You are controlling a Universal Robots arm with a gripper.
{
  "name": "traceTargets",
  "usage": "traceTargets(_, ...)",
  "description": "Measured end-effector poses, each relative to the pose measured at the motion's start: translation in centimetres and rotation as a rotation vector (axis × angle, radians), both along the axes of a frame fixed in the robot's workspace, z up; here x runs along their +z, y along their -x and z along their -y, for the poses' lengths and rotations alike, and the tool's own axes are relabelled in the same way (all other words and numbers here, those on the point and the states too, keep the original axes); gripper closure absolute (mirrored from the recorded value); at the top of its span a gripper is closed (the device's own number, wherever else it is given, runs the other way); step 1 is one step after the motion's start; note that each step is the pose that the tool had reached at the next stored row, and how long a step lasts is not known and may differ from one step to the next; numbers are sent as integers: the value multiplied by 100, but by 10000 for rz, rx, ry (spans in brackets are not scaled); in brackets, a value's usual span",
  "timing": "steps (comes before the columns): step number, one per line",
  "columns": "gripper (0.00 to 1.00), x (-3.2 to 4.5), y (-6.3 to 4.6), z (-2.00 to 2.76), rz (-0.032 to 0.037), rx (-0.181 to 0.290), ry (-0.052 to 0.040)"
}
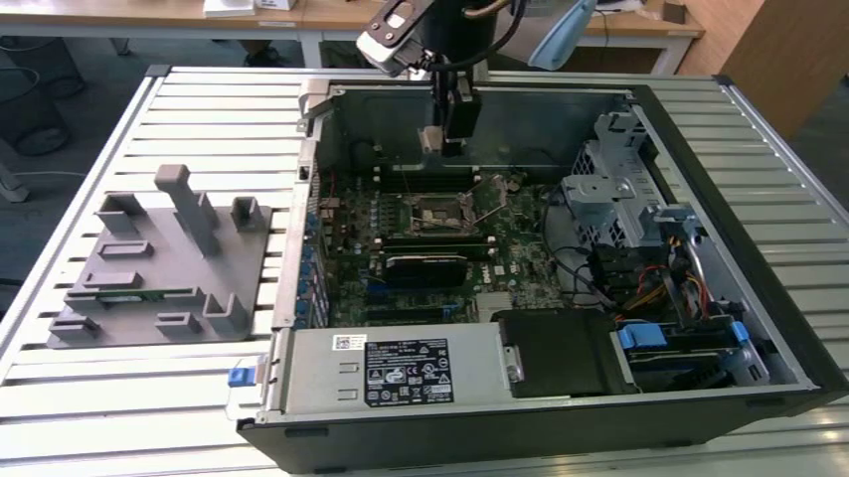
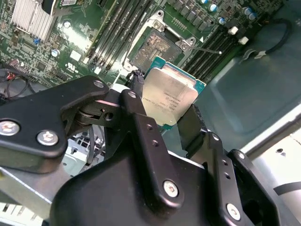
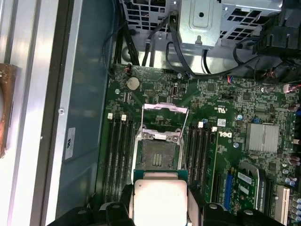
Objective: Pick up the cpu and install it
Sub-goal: 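Place the cpu into insertion slot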
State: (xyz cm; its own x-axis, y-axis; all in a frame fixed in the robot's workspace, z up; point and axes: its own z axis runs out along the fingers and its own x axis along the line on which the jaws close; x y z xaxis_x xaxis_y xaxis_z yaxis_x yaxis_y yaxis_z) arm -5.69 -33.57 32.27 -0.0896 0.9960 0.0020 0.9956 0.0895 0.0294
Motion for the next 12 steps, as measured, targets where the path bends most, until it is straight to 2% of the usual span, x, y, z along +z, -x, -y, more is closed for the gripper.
traceTargets(5, 46, -81, 0, 5, 0, -3, 0)
traceTargets(12, 46, -109, 0, 5, 0, -7, 2)
